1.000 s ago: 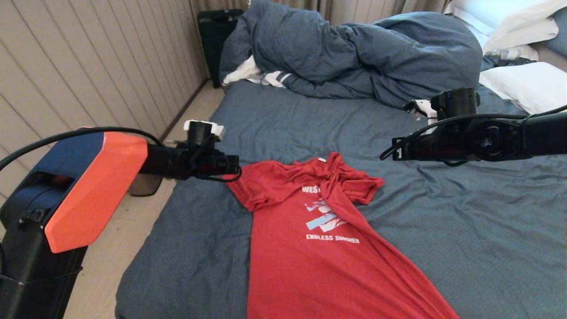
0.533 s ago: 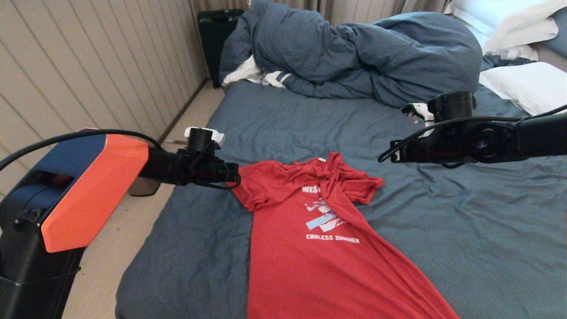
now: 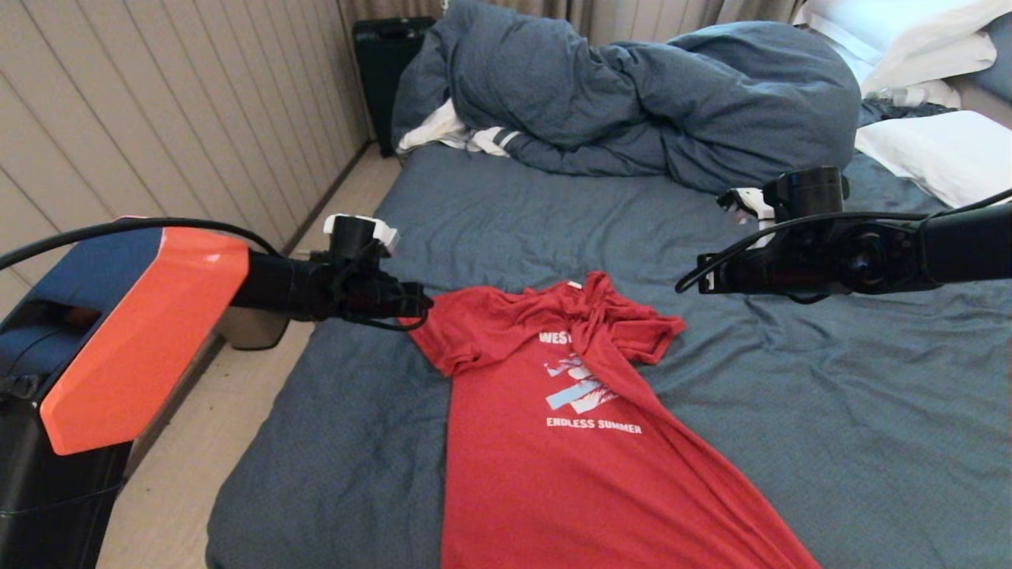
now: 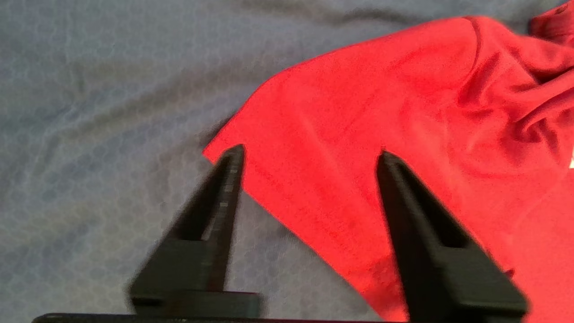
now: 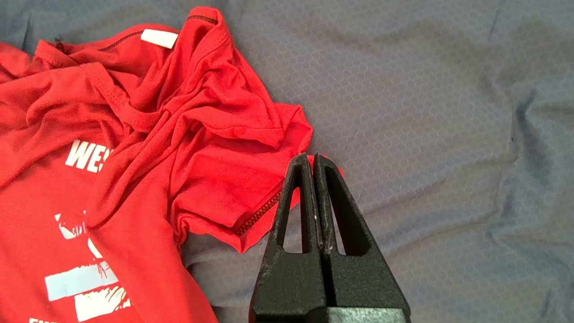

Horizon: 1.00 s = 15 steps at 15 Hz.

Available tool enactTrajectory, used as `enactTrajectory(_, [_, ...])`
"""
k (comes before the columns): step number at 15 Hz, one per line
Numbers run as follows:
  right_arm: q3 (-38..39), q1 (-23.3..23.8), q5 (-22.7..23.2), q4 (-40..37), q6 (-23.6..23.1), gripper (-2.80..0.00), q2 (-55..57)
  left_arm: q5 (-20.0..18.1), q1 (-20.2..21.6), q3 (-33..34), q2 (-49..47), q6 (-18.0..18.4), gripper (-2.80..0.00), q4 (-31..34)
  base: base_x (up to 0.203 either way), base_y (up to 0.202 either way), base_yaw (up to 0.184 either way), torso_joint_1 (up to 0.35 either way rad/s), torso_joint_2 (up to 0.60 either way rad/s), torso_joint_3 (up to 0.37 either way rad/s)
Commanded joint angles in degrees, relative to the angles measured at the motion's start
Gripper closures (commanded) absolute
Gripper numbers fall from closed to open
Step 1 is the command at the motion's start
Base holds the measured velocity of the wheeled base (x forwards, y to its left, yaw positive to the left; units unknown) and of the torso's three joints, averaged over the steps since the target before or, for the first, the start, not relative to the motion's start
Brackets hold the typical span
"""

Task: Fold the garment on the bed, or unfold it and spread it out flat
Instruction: Fold the red T-shirt

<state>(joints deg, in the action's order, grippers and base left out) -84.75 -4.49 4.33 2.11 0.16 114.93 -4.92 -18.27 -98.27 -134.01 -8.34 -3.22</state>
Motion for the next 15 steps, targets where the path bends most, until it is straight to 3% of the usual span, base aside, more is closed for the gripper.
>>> enactTrajectory(1, [-0.23,0.0,0.07,0.0,0.02,0.0,-0.15,-0.05,-0.01,0.69,-0.19,0.02,-2.8,-0.03,0.0,0.0,0.0,0.0,0.0,0.0])
enactTrajectory(4, [-0.68,0.0,0.07,-0.09,-0.07,0.0,-0.06,-0.08,-0.21,3.55,-0.63,0.01,-2.8,-1.08,0.0,0.0,0.0,0.0,0.0,0.0])
enactTrajectory(12, [-1.56,-0.35,0.07,0.09,-0.07,0.0,1.17,-0.08,-0.45,2.68,-3.86,0.07,-2.8,-2.91,0.0,0.0,0.0,0.0,0.0,0.0])
enactTrajectory(13, [-1.65,-0.35,0.07,0.09,-0.07,0.0,1.35,-0.08,-0.45,2.47,-4.24,0.15,0.0,-3.26,0.0,0.0,0.0,0.0,0.0,0.0])
enactTrajectory(15, [-1.65,-0.7,0.07,0.14,-0.07,0.0,1.43,-0.31,-0.45,2.3,-4.77,0.08,0.0,-3.71,0.0,0.0,0.0,0.0,0.0,0.0])
